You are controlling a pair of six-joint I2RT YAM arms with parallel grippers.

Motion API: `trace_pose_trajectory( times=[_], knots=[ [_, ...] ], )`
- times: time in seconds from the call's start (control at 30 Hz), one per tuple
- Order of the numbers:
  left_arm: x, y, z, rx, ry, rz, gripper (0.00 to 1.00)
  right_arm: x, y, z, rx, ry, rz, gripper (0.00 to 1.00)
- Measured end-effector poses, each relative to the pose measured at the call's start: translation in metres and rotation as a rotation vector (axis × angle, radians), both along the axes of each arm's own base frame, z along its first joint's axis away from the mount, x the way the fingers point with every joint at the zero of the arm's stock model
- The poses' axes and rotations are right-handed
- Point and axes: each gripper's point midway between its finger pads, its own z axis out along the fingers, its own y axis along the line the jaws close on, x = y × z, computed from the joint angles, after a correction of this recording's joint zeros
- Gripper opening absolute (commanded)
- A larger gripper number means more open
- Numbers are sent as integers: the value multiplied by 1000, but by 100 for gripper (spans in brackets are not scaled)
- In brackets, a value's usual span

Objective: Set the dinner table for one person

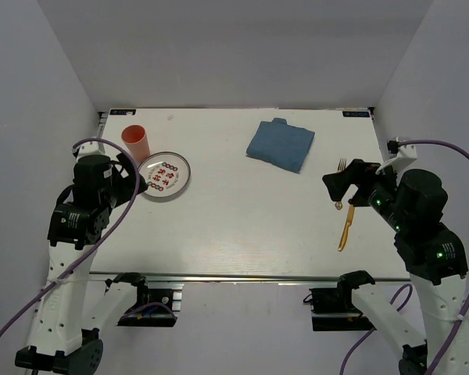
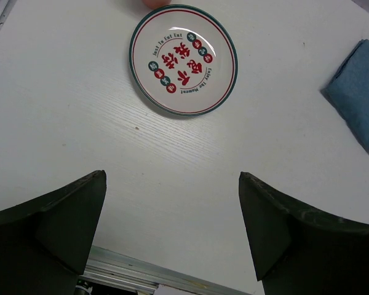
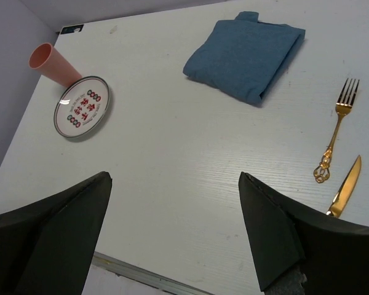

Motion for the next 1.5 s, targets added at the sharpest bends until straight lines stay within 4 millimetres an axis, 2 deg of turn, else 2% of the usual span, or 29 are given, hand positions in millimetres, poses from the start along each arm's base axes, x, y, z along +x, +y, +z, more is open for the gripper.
trace_pose_trajectory(
  times=[0.27, 0.4, 0.47, 0.53, 0.63, 0.7, 0.8, 0.9, 0.97, 1.1, 1.27, 1.4, 1.5],
  knots=[
    [0, 0, -3, 14, 9, -10, 98, 5, 21, -1, 67, -2, 90, 89],
    [2, -1, -7, 16, 15, -18, 98, 25, 37, -11, 107, 37, 130, 89],
    [4, -3, -11, 10, 15, -32, 98, 44, 48, -31, 132, 78, 144, 89],
    [8, -8, -18, -1, 20, -52, 98, 67, 57, -67, 141, 169, 144, 89],
    [14, -17, -34, -22, 50, -89, 98, 104, 61, -126, 120, 319, 85, 89],
    [20, -22, -49, -31, 76, -114, 98, 127, 54, -164, 87, 405, 16, 89],
    [22, -27, -74, -33, 116, -145, 98, 154, 35, -197, 50, 459, -81, 89],
    [18, -29, -91, -30, 151, -160, 98, 183, 19, -211, 29, 466, -144, 88],
    [19, -29, -93, -32, 146, -163, 98, 208, 10, -216, 19, 469, -168, 87],
    [18, -31, -85, -42, 84, -172, 98, 265, -5, -221, 20, 455, -200, 83],
    [19, -37, -72, -60, 12, -202, 98, 324, -19, -238, 6, 457, -202, 80],
    [20, -43, -74, -69, 15, -231, 98, 363, -21, -247, 7, 452, -173, 77],
    [21, -48, -76, -81, 19, -258, 98, 380, -20, -253, 11, 455, -154, 76]
  ],
)
